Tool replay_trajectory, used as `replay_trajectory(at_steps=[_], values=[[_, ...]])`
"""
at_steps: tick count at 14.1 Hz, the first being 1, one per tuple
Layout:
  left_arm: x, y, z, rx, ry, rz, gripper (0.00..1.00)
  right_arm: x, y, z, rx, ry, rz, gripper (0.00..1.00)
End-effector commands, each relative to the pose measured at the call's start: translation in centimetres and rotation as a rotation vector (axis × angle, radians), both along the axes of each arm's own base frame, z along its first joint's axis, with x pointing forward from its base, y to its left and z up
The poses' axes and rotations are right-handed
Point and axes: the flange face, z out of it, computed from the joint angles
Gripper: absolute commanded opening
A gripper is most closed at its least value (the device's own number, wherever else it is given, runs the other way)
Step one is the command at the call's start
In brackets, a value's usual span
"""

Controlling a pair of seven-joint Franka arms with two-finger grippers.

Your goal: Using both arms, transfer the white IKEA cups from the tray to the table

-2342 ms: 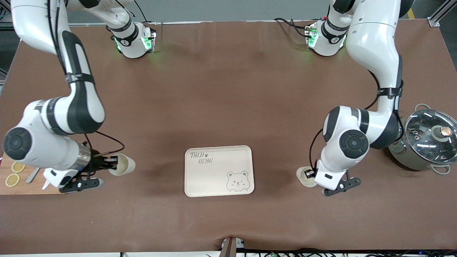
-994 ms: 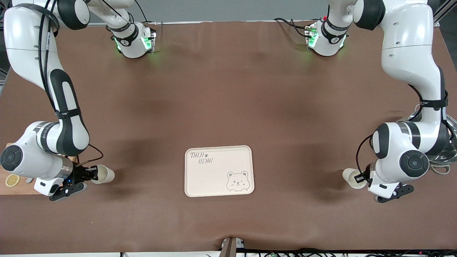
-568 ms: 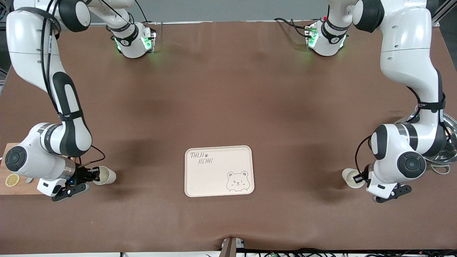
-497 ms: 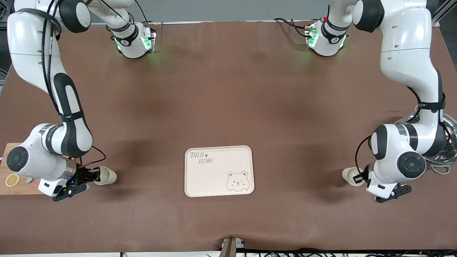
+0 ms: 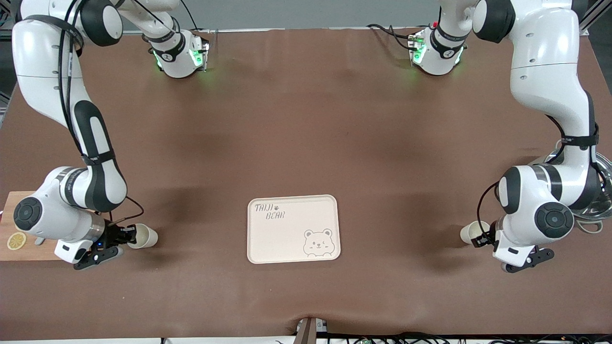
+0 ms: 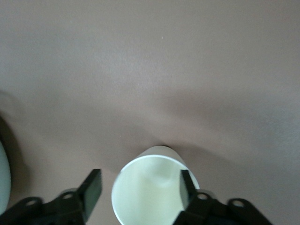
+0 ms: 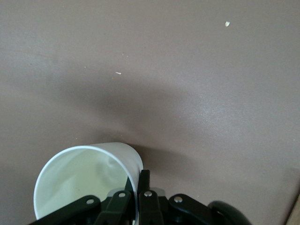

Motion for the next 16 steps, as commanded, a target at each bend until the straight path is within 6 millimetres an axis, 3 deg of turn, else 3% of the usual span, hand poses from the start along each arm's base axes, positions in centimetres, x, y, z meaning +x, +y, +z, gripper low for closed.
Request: replay_trajectory(at_steps=[1,6,11,14,16], values=[[0.1,0.0,4.0,0.006,-0.050,-0.018,1.00,0.2,0.1,0.5,0.023,-0.014,-0.003,1.00],[-0.6,-0.3,11.5,-0.013,-0.094,-0.119,1.00,0.6,0.2,1.7,0.026,-0.027,-0.011,1.00],[-2.4,-1.1,17.9,-0.089,-0.082,-0.241,1.00,1.0,1.0,6.1,0.052,0.035,-0.015,1.00],[-4.0,-1.4,21.7,-0.102,-0.071,-0.270,1.00,0.6,1.5,10.1,0.070,0.118,-0.065,1.00],[-5.0,-1.9,24.0,-0.106,-0.063,-0.333,1.00,-0.7,1.9,15.5,0.068,0.145,-0.094,1.00]])
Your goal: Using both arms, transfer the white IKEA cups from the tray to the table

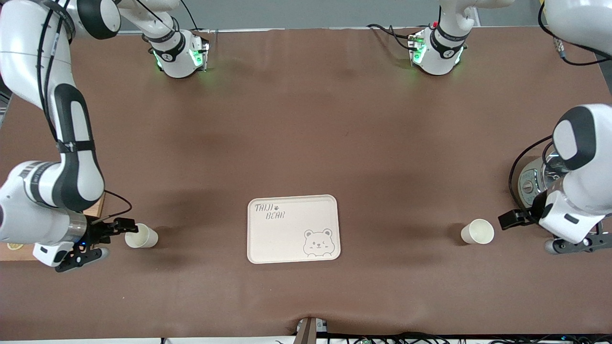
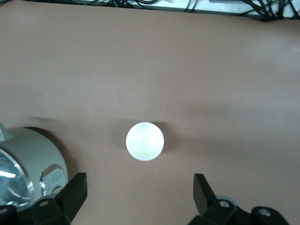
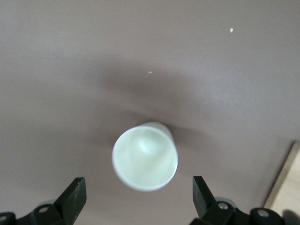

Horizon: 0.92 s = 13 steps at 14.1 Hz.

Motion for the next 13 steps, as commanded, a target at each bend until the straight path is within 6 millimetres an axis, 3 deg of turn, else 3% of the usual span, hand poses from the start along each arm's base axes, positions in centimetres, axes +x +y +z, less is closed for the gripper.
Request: replay_trajectory(at_steps=[1,4,7,9,10,13], values=[[-2.1,-0.4,3.6,-0.022,0.007,-0.057,1.00,-2.3,0.7,8.5,0.009,0.024,-0.031,1.00],[-4.0,-0.7,7.0,-0.030,0.018,-0.061,1.00,-7.1,1.2,19.1,0.002,0.069,-0.120,1.00],[-5.0,-2.0,8.9,-0.059,0.015,-0.059,1.00,-10.5,2.3,25.9,-0.071,0.033,-0.186,1.00],[-5.8,-1.8,9.9,-0.072,0.033,-0.055,1.00,-11.8,2.2,27.6,-0.084,0.039,-0.226,1.00],[-6.4,-1.6,11.1,-0.085,0.030,-0.051,1.00,-12.1,2.2,27.6,-0.106,0.037,-0.251,1.00],[-7.3,-1.2,12.0,-0.081,0.049,-0.053,1.00,-14.1,2.0,26.7,-0.115,0.002,-0.264,1.00]])
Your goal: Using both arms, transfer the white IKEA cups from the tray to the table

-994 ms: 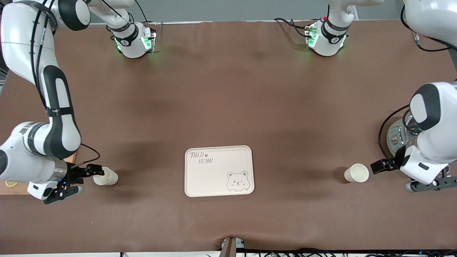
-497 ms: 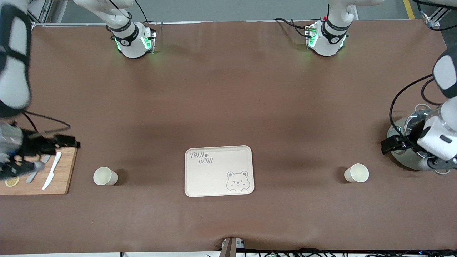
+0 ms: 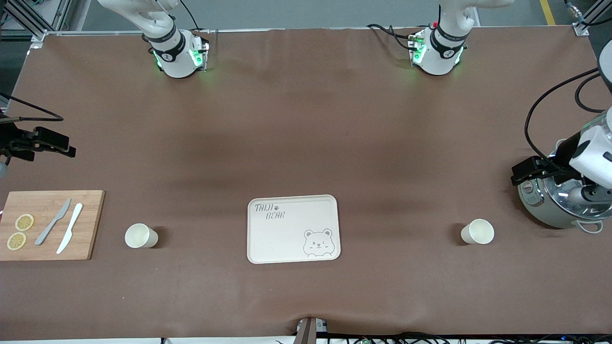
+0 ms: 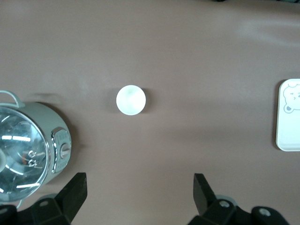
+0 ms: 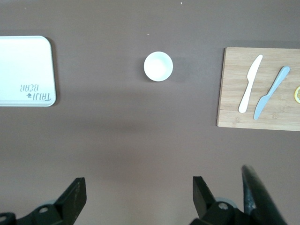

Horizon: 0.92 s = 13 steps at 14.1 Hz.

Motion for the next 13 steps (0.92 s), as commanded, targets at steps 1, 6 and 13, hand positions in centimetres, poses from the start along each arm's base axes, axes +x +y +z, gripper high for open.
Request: replay_trajectory(at_steps=[1,6,13], values=[[-1.9,0.6,3.0,-0.018,-0.019,0.001,1.00,-2.6,-0.1,-1.0,-0.017,-0.029,-0.025,1.00],[-4.2,0.8,5.2,-0.020,-0.002,0.020,1.00,-2.4,0.0,-1.3,-0.020,-0.023,-0.023,1.00],[-6.0,0.9,6.5,-0.022,0.003,0.023,1.00,-2.3,0.1,-1.3,-0.020,-0.031,-0.022,1.00]])
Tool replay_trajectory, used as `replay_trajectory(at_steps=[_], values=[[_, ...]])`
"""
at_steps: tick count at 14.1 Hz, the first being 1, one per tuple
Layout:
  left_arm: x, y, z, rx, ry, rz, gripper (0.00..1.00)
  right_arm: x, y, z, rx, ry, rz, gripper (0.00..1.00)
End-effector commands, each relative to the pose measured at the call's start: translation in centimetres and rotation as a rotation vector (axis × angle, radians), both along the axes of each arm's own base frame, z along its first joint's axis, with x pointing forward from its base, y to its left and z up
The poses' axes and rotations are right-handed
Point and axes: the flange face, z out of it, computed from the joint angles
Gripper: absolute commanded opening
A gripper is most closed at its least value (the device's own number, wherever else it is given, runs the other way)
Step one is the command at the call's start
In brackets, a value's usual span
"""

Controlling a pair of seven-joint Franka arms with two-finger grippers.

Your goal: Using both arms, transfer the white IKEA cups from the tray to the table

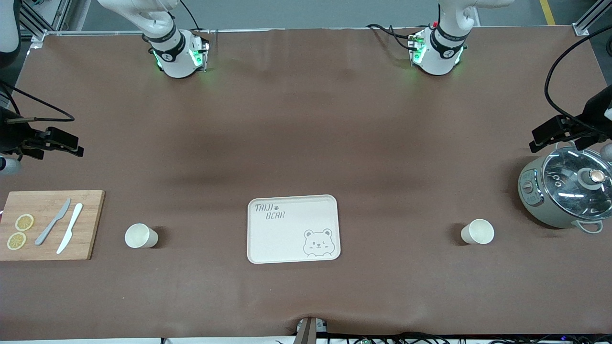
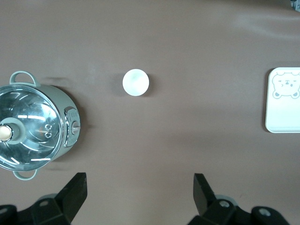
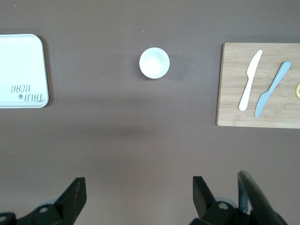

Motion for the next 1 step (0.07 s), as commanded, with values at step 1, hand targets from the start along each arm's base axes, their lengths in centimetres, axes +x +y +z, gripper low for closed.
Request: replay_trajectory(at_steps=[1], values=[[-1.25,-0.08,0.55,-0.013,0.004,0.007,1.00,-0.65,0.36,0.68,-0.018,-0.021,-0.008,1.00]])
